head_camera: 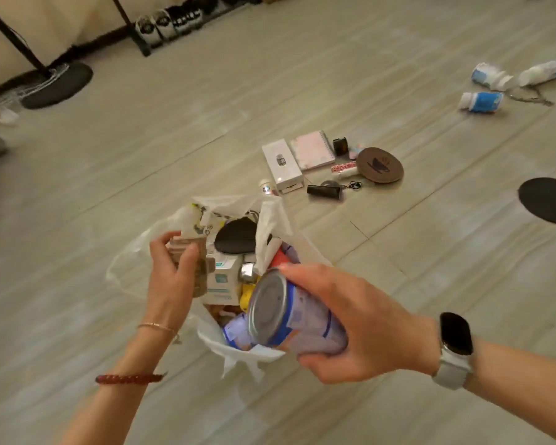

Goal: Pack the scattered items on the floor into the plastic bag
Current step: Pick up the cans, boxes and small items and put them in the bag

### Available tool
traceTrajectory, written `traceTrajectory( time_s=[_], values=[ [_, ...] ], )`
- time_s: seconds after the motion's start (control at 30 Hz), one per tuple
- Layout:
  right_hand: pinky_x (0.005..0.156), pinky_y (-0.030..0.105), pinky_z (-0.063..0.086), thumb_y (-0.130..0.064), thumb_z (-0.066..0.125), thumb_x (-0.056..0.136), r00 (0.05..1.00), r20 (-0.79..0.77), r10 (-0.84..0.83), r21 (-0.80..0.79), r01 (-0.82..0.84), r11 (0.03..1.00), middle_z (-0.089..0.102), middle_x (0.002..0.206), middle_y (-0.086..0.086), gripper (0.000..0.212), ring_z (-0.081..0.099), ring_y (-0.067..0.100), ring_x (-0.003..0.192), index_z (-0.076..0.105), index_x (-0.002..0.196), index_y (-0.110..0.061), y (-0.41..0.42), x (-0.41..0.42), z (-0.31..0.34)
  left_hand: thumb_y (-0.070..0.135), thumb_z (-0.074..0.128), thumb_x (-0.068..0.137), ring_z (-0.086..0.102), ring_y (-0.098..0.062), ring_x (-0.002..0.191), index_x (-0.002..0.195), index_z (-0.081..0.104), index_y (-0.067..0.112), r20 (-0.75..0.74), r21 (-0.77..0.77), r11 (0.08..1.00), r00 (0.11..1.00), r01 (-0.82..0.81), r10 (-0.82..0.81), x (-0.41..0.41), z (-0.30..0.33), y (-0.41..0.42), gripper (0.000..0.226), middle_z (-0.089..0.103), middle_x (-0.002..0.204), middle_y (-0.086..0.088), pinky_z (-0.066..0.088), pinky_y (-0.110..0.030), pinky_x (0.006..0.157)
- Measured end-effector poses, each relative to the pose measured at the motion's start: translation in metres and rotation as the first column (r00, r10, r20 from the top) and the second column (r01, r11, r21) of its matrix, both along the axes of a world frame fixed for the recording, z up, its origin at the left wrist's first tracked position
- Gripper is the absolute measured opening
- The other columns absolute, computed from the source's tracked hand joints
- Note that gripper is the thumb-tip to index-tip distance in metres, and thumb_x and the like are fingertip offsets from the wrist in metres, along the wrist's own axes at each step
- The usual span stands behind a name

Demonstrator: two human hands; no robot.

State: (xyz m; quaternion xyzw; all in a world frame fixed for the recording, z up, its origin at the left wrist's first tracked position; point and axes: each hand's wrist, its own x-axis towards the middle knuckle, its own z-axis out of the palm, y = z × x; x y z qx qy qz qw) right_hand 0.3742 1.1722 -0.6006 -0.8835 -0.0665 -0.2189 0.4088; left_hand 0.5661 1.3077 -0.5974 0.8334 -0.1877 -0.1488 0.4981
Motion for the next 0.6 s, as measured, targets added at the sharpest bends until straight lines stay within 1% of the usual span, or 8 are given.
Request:
traceTrajectory(
  time_s=[0.1,0.2,0.27,0.33,0.4,0.47,0.53,0.6],
  values=[
    [0.08,0.033,0.05,-0.039,0.063,0.074,0.98,-0.065,0.189,-0.433,-0.198,0.879,0.057,0.12,0.014,0.074,0.059,0.025,0.098,0.028,0.134,-0.013,0.031,0.036,-0.007,0.019,0.041,0.094,0.059,-0.021,0.087,0.127,0.029,0.021,-0.229,0.063,0.998,0.973,0.011,0.004,0.005,-0.036,0.03,0.035,0.052,0.111,-0.008,0.052,-0.034,0.07],
    [0.07,0.034,0.051,-0.042,0.054,0.075,0.981,-0.183,0.071,-0.629,-0.172,0.758,0.06,0.112,0.013,0.067,0.061,0.025,0.084,0.031,0.133,-0.016,0.04,0.067,-0.032,0.025,0.057,0.087,0.06,-0.02,0.089,0.128,0.031,0.018,-0.267,0.097,0.995,0.964,0.038,-0.011,0.008,-0.059,0.039,0.049,0.057,0.113,-0.012,0.052,-0.041,0.085],
    [0.068,0.037,0.052,-0.039,0.048,0.074,0.972,-0.221,-0.077,-0.675,-0.095,0.731,0.061,0.108,0.014,0.062,0.061,0.029,0.08,0.035,0.13,-0.015,0.03,0.087,-0.047,0.028,0.063,0.083,0.06,-0.017,0.083,0.122,0.038,0.017,-0.211,0.125,0.991,0.977,0.044,-0.016,0.013,-0.066,0.035,0.047,0.06,0.106,-0.008,0.052,-0.035,0.078],
    [0.062,0.038,0.052,-0.035,0.054,0.07,0.938,-0.255,-0.236,-0.691,-0.006,0.723,0.062,0.103,0.017,0.063,0.062,0.033,0.075,0.04,0.128,-0.012,0.012,0.1,-0.056,0.032,0.065,0.08,0.06,-0.018,0.084,0.116,0.044,0.017,-0.088,0.16,0.985,0.995,0.066,-0.052,0.017,-0.069,0.025,0.044,0.06,0.1,-0.004,0.049,-0.03,0.075],
    [0.065,0.039,0.051,-0.036,0.057,0.075,0.837,-0.329,-0.437,-0.646,0.138,0.751,0.061,0.107,0.018,0.065,0.061,0.037,0.084,0.039,0.132,-0.011,-0.003,0.108,-0.058,0.036,0.066,0.079,0.06,-0.02,0.088,0.115,0.046,0.019,0.027,0.186,0.978,0.994,0.097,-0.103,0.019,-0.071,0.012,0.045,0.061,0.099,-0.001,0.048,-0.03,0.075],
    [0.079,0.04,0.049,-0.042,0.054,0.083,0.682,-0.453,-0.574,-0.57,0.274,0.775,0.054,0.12,0.014,0.066,0.056,0.033,0.103,0.028,0.138,-0.015,-0.012,0.115,-0.061,0.04,0.064,0.079,0.06,-0.023,0.096,0.118,0.046,0.018,0.071,0.205,0.972,0.989,0.111,-0.128,0.02,-0.073,-0.004,0.048,0.062,0.107,-0.003,0.048,-0.032,0.079],
    [0.088,0.04,0.047,-0.044,0.051,0.087,0.609,-0.541,-0.58,-0.506,0.315,0.803,0.049,0.129,0.011,0.068,0.05,0.03,0.113,0.021,0.142,-0.018,-0.019,0.119,-0.067,0.043,0.061,0.08,0.057,-0.025,0.103,0.122,0.045,0.018,0.152,0.261,0.956,0.973,0.133,-0.176,0.017,-0.078,-0.019,0.052,0.061,0.115,-0.006,0.046,-0.036,0.085],
    [0.094,0.04,0.045,-0.04,0.049,0.09,0.63,-0.572,-0.525,-0.468,0.275,0.84,0.046,0.134,0.01,0.063,0.047,0.027,0.119,0.022,0.143,-0.017,-0.028,0.119,-0.065,0.044,0.057,0.083,0.054,-0.025,0.105,0.127,0.043,0.017,0.283,0.355,0.919,0.918,0.171,-0.28,0.014,-0.085,-0.031,0.054,0.059,0.118,-0.007,0.042,-0.037,0.088]
  ],
)
